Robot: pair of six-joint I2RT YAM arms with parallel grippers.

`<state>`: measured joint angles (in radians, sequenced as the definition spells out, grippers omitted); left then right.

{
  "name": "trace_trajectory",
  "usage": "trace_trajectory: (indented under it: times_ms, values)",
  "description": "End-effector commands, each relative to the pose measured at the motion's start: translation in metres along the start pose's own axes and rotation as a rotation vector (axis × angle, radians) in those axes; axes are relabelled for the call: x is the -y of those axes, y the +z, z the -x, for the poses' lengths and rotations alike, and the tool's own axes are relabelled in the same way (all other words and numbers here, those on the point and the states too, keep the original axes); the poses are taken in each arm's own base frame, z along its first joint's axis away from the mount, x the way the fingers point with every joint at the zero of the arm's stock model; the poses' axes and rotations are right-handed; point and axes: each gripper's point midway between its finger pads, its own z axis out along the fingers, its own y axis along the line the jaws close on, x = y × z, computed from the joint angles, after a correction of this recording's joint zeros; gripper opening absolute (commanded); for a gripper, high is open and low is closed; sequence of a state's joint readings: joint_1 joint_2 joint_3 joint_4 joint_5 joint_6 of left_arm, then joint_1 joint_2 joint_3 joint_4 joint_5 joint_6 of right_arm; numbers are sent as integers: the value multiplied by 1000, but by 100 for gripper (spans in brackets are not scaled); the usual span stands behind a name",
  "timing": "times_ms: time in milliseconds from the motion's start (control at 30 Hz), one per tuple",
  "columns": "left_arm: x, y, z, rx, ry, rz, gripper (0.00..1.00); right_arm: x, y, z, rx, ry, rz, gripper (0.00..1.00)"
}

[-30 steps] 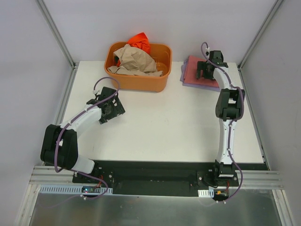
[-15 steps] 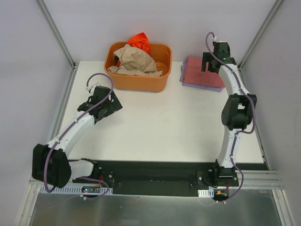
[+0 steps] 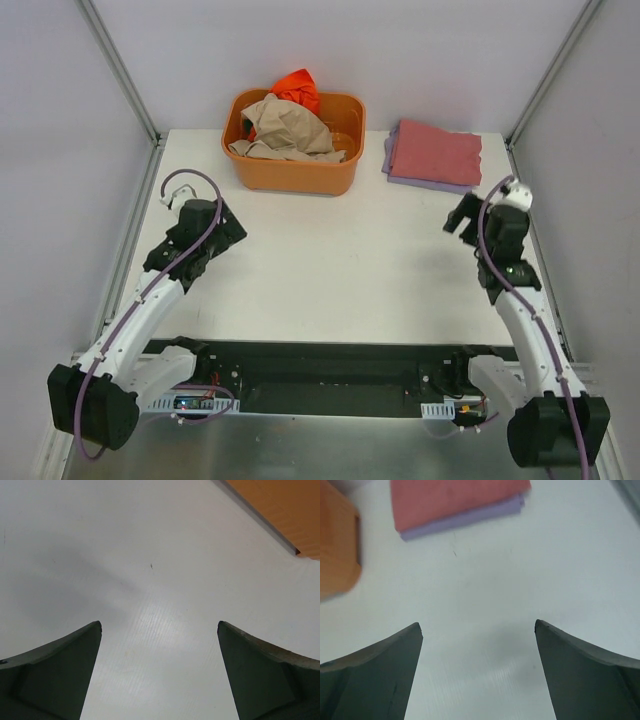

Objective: Fold and stack the t-shirts
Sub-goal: Put the neatly folded tshirt into the corner of the board with the right arm

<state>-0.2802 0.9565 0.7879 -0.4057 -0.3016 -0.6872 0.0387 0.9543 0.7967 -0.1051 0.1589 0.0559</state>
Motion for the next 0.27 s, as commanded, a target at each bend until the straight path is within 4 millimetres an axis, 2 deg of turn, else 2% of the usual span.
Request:
trace_trajectory:
  times_ms: [0,100,233]
  values:
    - [-5,0,3,24,11,7,99,13,-11,-54,-13,89,17,96]
    - [-1,-2,4,30,2,-19,99,27,-21,-72,8,109,-14,96]
    - [3,-5,3,28,-3,-49,99,30,-30,-60,87,155,-15,96]
